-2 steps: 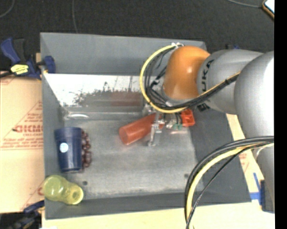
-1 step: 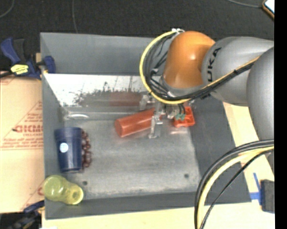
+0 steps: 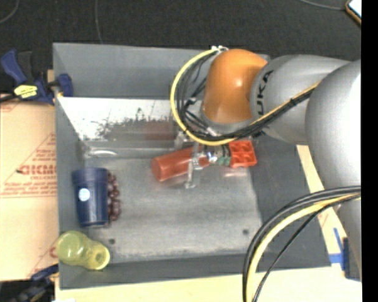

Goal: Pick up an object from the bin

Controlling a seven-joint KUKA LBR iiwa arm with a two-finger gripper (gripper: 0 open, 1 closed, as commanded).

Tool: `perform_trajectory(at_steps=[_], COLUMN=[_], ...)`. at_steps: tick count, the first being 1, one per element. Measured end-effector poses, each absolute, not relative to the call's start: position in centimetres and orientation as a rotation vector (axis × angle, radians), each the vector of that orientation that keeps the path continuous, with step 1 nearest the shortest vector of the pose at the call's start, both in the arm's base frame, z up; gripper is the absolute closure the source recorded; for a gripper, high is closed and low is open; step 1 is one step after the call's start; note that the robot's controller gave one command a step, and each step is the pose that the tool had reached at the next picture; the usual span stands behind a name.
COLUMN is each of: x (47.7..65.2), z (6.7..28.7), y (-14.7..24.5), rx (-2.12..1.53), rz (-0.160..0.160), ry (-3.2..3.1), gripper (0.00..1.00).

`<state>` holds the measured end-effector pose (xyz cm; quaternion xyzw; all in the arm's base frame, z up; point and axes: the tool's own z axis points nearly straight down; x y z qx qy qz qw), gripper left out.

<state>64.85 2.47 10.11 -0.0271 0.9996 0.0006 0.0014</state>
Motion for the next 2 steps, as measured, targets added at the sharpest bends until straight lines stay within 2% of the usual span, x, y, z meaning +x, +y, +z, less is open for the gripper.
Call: perform_trajectory(at_steps=[1, 2], x=[65.50, 65.44], z=[7.08, 7.08], y=[1.42, 1.68], rx=[0.032, 0.125], rz=[0.004, 0.005], ry=[3.132, 3.131], gripper=[0.00, 1.00])
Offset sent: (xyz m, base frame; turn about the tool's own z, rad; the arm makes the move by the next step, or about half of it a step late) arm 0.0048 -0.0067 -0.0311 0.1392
